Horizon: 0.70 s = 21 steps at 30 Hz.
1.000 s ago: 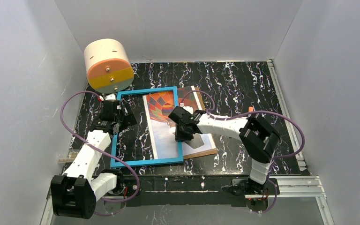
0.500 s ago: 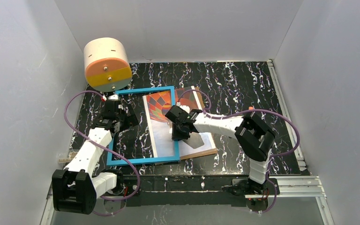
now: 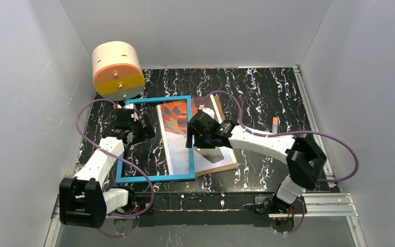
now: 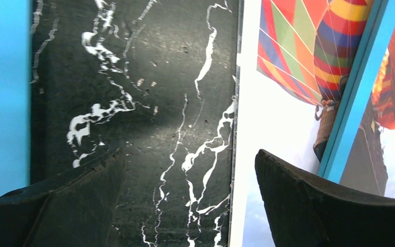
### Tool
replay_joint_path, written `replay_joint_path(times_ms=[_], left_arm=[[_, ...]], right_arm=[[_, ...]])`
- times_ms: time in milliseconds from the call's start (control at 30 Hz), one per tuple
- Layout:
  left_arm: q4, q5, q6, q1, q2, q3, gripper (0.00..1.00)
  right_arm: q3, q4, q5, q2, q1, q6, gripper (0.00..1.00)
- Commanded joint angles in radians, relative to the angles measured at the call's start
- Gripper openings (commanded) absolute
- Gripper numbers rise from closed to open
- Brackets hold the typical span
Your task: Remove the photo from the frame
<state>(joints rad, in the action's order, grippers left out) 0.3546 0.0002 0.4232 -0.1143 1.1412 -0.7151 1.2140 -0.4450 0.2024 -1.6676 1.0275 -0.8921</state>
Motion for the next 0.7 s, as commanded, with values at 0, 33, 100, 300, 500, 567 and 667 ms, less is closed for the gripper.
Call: replay_joint_path(times_ms=[0, 33, 100, 300, 500, 567, 667], left_arm=[[-0.02, 0.131, -0.026, -0.003, 0.048, 0.009, 0.93], [-0.024, 0.15, -0.028, -0.008, 0.068, 0.01, 0.93], [-0.029, 0.184, -0.033, -0.022, 0.097, 0.009, 0.92], [-0.037, 0.258, -0.041, -0.091, 0.186, 0.008, 0.91], [-0.024, 0.273, -0.045, -0.137, 0.271, -0.003, 0.91], [-0.015, 0.271, -0.049, -0.145, 0.292, -0.008, 0.9], [-0.009, 0.27, -0.05, -0.152, 0.307, -0.01, 0.9]], right_arm=[[-0.084, -0.051, 0.089, 0.107, -0.045, -0.003, 0.77], [-0.117, -0.045, 0.072, 0.128, -0.072, -0.009, 0.77], [-0.179, -0.027, 0.028, 0.172, -0.117, -0.027, 0.77], [-0.36, 0.025, -0.105, 0.287, -0.226, -0.075, 0.77], [-0.479, -0.019, -0.109, 0.399, -0.289, -0.114, 0.78], [-0.51, -0.023, -0.111, 0.433, -0.31, -0.122, 0.78], [-0.535, -0.039, -0.103, 0.476, -0.335, -0.122, 0.79]])
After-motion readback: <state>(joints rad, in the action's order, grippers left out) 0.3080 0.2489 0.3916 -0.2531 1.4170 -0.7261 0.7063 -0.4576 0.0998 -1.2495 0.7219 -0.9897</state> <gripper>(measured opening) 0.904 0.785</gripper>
